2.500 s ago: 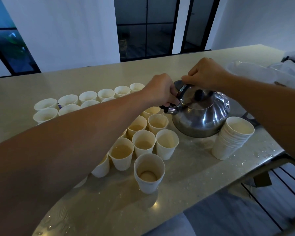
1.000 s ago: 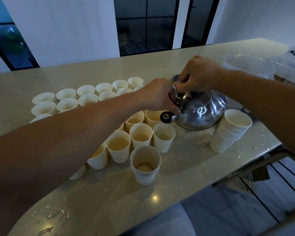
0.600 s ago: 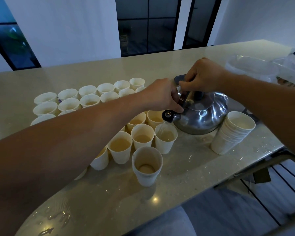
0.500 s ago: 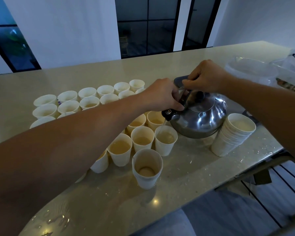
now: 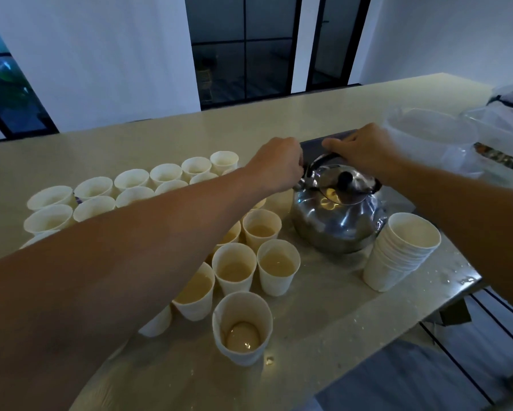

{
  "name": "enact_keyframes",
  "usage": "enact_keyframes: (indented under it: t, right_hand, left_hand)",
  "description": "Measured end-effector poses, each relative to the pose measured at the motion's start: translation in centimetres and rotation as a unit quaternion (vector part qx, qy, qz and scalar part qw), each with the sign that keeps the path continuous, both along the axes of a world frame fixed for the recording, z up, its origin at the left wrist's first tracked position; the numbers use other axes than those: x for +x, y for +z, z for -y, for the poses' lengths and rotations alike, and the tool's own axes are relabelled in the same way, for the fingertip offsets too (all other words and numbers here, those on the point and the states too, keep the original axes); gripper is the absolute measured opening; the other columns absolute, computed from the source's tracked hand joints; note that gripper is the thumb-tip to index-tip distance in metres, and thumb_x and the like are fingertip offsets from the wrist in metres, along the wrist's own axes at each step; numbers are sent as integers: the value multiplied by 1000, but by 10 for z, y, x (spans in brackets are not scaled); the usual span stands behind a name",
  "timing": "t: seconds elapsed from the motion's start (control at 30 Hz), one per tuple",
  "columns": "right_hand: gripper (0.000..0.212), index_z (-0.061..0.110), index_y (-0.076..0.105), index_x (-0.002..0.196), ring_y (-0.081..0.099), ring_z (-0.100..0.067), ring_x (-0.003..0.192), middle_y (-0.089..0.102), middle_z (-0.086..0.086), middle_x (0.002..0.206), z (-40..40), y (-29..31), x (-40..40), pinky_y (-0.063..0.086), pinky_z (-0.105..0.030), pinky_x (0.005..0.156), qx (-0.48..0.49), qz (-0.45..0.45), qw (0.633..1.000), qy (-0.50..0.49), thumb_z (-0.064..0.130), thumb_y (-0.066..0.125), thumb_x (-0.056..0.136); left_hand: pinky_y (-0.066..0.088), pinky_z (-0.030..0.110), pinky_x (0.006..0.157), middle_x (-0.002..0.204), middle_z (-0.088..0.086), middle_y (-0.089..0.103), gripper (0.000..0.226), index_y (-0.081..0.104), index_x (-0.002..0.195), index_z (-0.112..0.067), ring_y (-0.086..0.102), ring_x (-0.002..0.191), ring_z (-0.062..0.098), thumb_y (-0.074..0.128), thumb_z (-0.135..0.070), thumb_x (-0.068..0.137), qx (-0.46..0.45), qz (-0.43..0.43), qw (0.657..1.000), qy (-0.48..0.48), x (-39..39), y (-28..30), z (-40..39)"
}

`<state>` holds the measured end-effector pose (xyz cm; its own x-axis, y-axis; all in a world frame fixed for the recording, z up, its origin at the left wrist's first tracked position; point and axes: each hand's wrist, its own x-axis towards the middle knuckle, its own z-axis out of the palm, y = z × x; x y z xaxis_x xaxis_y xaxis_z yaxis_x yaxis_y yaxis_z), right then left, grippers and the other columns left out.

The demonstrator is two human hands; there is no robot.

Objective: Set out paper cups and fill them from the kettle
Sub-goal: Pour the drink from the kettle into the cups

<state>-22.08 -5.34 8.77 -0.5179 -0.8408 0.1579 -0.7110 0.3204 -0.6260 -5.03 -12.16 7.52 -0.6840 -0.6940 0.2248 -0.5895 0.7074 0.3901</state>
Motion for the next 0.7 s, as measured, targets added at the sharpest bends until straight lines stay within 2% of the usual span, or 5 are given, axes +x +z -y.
enact_keyframes:
  t: [0.2,0.37,0.53,0.63,0.7]
  right_hand:
    - [66,18,36,52,34,-15,43,33,3,47,8,-10,-5,39,-31,57,25,33,999,-19,68,76,66]
    - [54,14,52,55,40,-11,45,43,2,52,14,-10,-3,38,-27,52,18,29,999,-16,56,83,68]
    - [58,14,47,49,29,-8,36,34,6,41,21,-4,5,32,-27,46,-19,28,999,-26,54,87,62]
    - [54,9,56,55,37,-11,40,42,4,44,22,4,12,32,-25,43,-27,8,999,-32,55,85,65]
    - [55,8,60,59,43,-14,44,48,1,49,23,12,17,35,-24,43,-33,-9,999,-42,56,83,67]
  left_hand:
    - [42,31,65,92,7,62,17,69,98,-8,59,83,23,64,-23,91,2,30,1000,-5,-16,-18,7]
    - [37,28,68,94,5,54,24,61,106,-7,56,87,23,66,-18,86,21,30,999,-1,-23,-26,11]
    - [42,32,68,97,5,57,29,53,112,-11,54,89,23,66,-17,86,130,7,991,11,-13,-11,14]
    - [51,40,84,105,14,67,19,60,105,-10,62,98,29,65,-8,87,188,-28,982,0,-3,1,12]
    - [51,43,87,111,16,67,32,61,115,-4,63,103,30,67,-8,84,201,-54,978,2,0,7,16]
